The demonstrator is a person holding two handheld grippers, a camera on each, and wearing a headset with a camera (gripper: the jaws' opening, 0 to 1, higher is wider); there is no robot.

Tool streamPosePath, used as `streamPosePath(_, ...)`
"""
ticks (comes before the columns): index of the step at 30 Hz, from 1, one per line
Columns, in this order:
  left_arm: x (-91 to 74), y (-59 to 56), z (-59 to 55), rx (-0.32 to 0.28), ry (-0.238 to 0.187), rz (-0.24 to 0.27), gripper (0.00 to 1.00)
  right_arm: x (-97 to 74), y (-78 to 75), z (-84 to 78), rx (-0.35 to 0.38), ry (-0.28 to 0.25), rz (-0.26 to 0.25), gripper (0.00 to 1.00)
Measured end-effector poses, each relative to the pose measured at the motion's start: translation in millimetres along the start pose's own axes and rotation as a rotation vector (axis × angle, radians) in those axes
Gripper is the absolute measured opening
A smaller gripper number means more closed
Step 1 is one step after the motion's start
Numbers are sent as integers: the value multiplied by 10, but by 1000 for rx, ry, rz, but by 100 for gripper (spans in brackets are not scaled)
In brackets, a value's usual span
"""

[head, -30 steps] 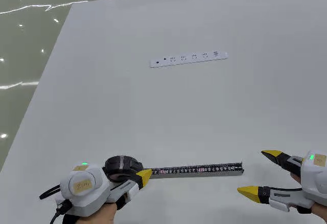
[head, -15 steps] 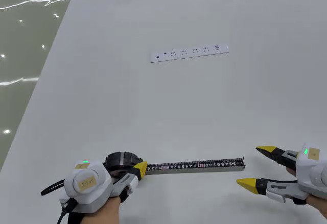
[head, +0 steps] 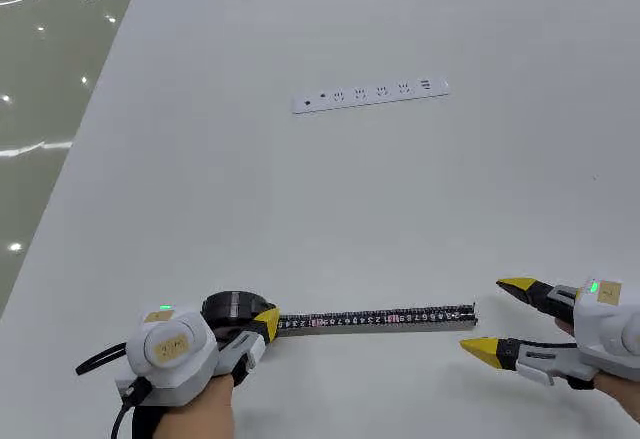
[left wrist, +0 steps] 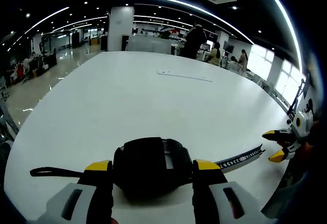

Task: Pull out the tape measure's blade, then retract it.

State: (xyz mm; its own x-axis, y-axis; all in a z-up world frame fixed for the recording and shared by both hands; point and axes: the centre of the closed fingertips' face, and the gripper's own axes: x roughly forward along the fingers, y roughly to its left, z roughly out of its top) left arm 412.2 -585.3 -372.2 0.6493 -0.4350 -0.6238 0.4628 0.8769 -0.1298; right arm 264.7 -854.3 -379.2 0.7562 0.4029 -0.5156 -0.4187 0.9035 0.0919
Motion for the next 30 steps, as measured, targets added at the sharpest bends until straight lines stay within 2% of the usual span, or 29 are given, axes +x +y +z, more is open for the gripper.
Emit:
streamPosePath(7,8,-4,-17,12,26,17,60,36,-2,22,-17,-2,9,56)
streamPosePath(22,28,1,-37,17,96,29,60,118,66,-61,-70,50,109,43)
streamPosePath(30,18,-2,-45,23,95,23,59,186,86,-113,-95,73,145,40)
